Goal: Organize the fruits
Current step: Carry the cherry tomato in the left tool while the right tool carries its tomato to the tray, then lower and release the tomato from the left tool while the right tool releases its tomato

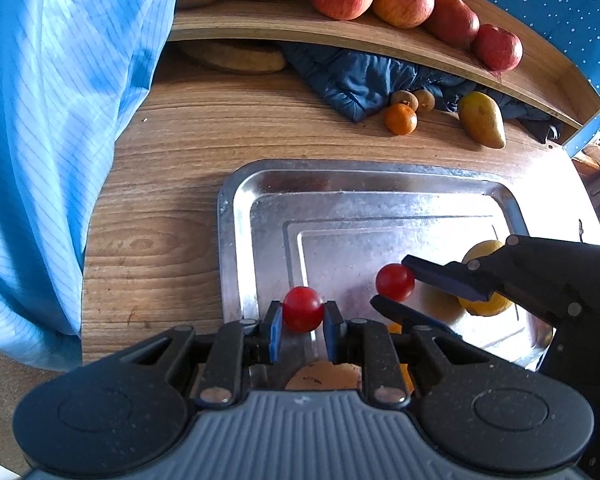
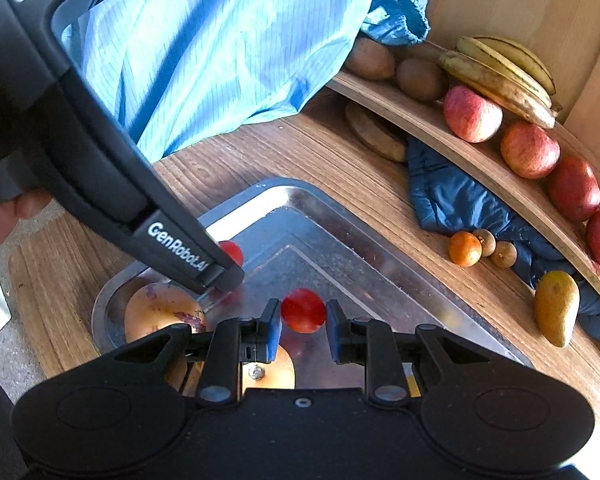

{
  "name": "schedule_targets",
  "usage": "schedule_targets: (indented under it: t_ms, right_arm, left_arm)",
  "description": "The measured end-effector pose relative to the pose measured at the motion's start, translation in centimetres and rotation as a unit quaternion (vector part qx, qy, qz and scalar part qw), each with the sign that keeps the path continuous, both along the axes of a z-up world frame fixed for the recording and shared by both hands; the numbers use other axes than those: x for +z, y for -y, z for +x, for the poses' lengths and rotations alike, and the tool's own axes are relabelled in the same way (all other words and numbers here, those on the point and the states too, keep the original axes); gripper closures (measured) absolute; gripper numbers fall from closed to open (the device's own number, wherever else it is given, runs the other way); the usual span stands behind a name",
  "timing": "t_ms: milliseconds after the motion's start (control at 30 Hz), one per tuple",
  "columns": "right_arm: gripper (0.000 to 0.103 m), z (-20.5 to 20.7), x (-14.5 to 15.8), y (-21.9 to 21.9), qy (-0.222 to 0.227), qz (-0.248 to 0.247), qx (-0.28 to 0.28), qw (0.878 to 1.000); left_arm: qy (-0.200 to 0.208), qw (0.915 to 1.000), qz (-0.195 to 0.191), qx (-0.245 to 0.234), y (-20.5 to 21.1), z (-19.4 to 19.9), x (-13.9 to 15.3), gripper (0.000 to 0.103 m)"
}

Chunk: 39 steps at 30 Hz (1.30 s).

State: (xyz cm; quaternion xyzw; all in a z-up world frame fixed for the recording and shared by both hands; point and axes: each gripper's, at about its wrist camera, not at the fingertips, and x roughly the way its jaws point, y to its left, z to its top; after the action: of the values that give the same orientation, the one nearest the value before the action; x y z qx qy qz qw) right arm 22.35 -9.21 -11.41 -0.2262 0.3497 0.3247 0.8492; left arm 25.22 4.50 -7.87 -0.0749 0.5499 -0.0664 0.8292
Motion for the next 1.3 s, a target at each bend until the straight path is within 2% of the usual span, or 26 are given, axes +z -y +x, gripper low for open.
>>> schedule_targets:
  t_ms: [933, 1067, 1233, 1300]
  right_arm:
    - [0.076, 0.1, 0.1, 0.3, -0.013, 0.007, -0.035, 0.999]
    - [0.068, -0.1, 0.3, 0.5, -0.012, 0.010, -0.051, 0.999]
    - [0.054, -0.6, 1.2, 0.9, 0.002, 0.010, -0.072, 0.997]
    - [0.049, -0.9, 1.7, 1.1, 0.005, 0.016, -0.080, 0.997]
  left_arm:
    - [-0.018, 0.9998, 0.008, -0.007, 0.0, -0.1, -0.1, 0.079]
    - [-0.014, 0.9998, 0.008, -0.008, 0.0, -0.1, 0.2, 0.079]
    - [-0.010, 0.9999, 0.008, -0.004, -0.3, -0.4, 1.0, 0.073]
    - [-0.003, 1.0000, 0.006, -0.002, -0.4, -0.5, 1.5, 0.067]
